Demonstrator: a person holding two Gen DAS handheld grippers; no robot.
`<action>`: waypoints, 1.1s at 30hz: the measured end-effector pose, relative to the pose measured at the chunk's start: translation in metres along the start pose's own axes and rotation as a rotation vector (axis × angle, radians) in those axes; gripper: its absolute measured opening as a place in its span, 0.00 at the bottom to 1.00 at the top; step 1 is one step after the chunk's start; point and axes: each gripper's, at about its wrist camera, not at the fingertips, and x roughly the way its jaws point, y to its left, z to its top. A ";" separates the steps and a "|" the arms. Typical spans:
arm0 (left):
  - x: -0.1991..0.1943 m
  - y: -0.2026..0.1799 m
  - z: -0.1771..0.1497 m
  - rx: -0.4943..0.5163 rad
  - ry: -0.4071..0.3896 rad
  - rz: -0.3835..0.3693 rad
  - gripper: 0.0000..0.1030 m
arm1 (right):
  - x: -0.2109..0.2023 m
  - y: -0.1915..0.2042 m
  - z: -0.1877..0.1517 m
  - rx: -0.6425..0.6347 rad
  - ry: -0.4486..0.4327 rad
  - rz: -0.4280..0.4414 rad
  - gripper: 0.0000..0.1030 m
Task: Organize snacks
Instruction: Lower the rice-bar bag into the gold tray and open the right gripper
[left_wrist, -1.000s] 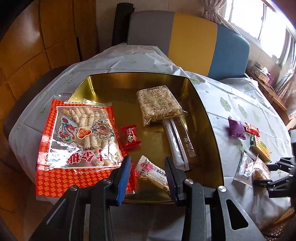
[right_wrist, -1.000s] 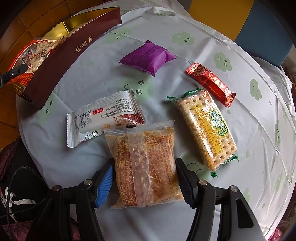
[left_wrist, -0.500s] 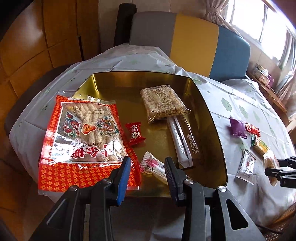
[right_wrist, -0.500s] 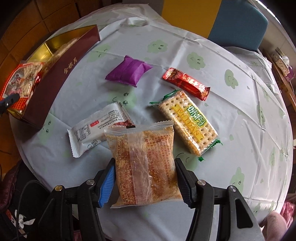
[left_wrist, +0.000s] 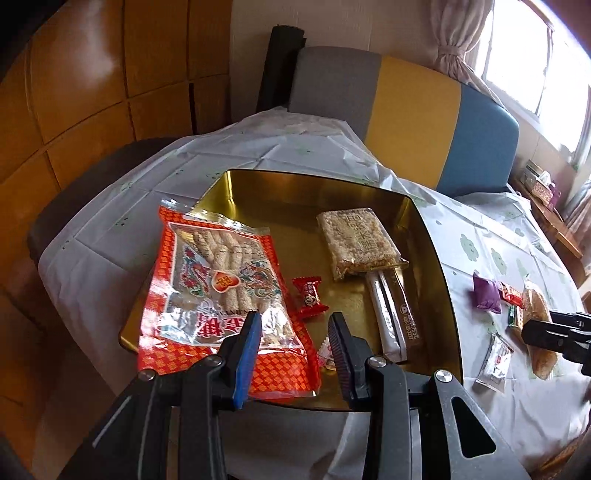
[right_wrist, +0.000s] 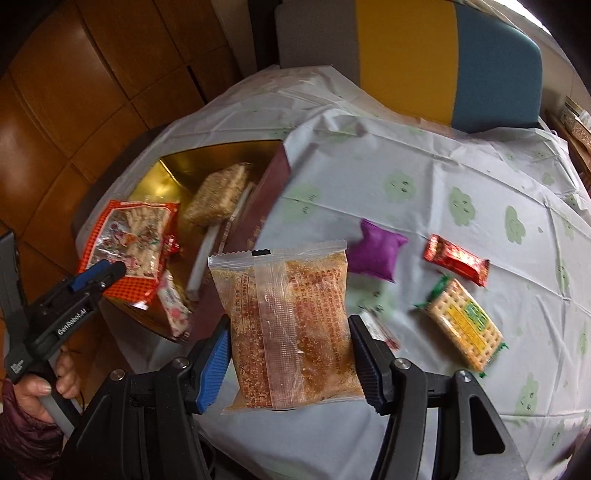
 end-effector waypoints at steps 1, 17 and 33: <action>-0.001 0.004 0.001 -0.009 -0.005 0.006 0.37 | 0.001 0.010 0.005 -0.010 -0.006 0.018 0.60; -0.001 0.029 -0.002 -0.054 -0.003 0.039 0.37 | 0.082 0.095 0.024 -0.153 0.063 0.037 0.61; -0.001 0.008 -0.007 0.009 0.013 0.035 0.37 | 0.041 0.077 0.007 -0.126 -0.077 0.022 0.61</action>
